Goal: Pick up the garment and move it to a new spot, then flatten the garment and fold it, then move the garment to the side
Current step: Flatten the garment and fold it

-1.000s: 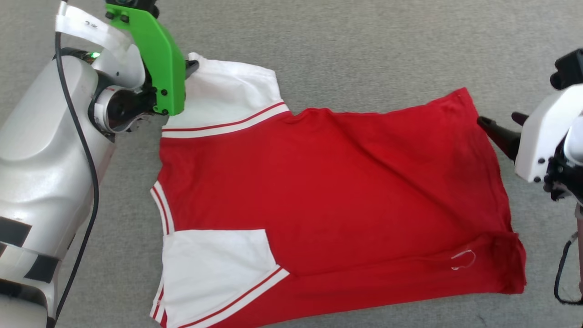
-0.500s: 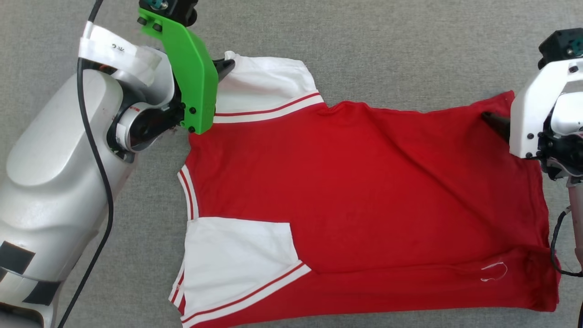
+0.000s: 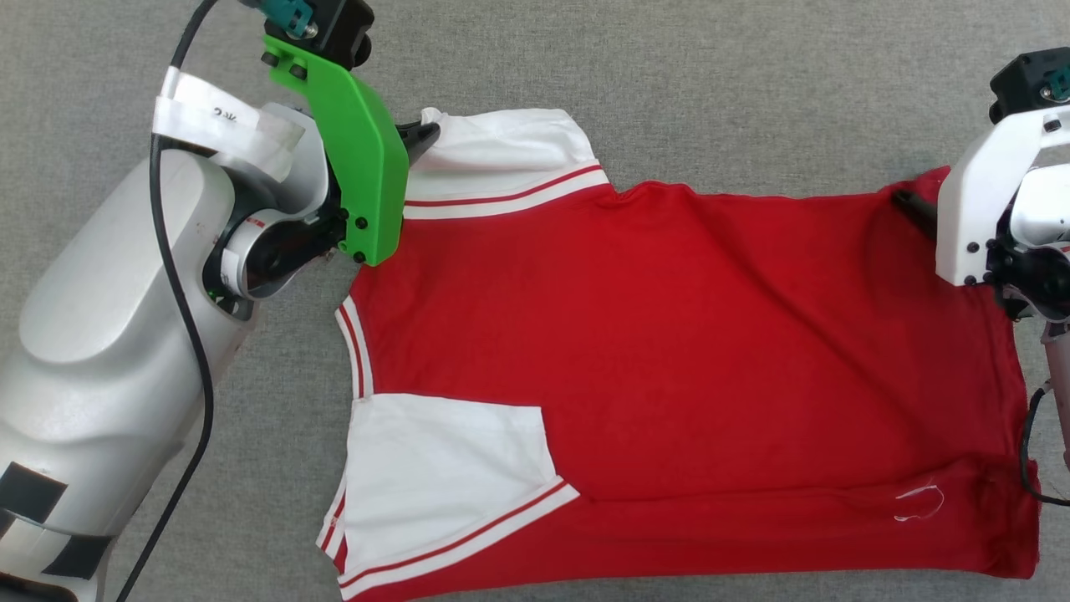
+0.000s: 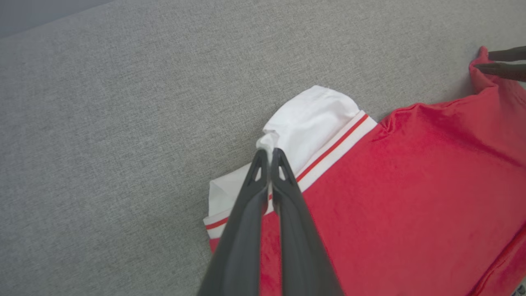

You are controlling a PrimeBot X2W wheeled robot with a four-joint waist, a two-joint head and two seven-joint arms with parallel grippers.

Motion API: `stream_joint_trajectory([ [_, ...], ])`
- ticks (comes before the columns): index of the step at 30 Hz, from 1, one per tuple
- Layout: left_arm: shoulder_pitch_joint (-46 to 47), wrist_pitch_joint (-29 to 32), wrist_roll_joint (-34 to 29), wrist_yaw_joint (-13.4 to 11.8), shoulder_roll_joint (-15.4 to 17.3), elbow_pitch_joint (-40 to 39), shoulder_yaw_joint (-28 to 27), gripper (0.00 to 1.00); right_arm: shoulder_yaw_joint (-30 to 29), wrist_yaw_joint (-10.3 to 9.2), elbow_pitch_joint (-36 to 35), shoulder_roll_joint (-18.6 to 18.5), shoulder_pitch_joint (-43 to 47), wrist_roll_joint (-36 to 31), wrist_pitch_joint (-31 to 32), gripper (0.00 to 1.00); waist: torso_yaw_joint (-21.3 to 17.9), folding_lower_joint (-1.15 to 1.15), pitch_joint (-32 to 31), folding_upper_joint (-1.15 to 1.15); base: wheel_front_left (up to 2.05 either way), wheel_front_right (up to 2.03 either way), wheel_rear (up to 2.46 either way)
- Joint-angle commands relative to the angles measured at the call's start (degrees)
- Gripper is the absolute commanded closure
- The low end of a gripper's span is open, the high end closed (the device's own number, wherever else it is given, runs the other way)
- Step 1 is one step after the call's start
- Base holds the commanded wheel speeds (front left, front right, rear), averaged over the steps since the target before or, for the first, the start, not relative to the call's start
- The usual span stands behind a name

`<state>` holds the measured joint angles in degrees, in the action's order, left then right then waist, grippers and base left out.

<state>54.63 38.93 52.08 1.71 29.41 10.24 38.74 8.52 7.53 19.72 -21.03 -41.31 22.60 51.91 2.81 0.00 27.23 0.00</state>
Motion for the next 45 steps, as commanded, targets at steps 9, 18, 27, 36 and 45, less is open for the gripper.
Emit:
stream_joint_trajectory([
  [9, -4.0, -4.3, 0.4, -1.3, 1.0, 1.8, -1.4, 1.0, -0.4, -0.04, 3.8, 0.1, 2.5, 3.9, -8.8, 1.0, -0.5, 0.0, -4.5, 0.0, 0.0, 0.0, 0.0],
  [18, -9.5, -7.9, 1.8, -1.9, 1.4, 1.7, -2.2, 1.0, -3.5, -0.04, 3.3, -1.2, 7.7, 5.7, -16.4, 1.0, -0.3, 0.0, -10.4, 0.0, 0.0, 0.0, 0.0],
  [27, -16.6, -10.1, 2.4, -3.3, 3.0, -1.8, -2.0, 1.0, -5.2, -0.04, -0.6, -1.9, 15.1, 10.2, -22.3, 1.0, 0.6, 0.0, -16.0, 0.0, 0.0, 0.0, 0.0],
  [36, -25.2, -11.4, 2.8, -6.0, 5.5, -8.7, -1.3, 1.0, -7.4, -0.04, -6.5, -2.6, 25.2, 13.6, -26.2, 1.0, 1.4, 0.0, -21.0, 0.0, 0.0, 0.0, 0.0],
  [45, -36.4, -13.6, 4.0, -10.1, 9.1, -15.3, -1.5, 1.0, -8.8, -0.04, -12.1, -3.1, 34.6, 15.8, -24.3, 1.0, 1.6, 0.0, -22.2, 0.0, 0.0, 0.0, 0.0],
])
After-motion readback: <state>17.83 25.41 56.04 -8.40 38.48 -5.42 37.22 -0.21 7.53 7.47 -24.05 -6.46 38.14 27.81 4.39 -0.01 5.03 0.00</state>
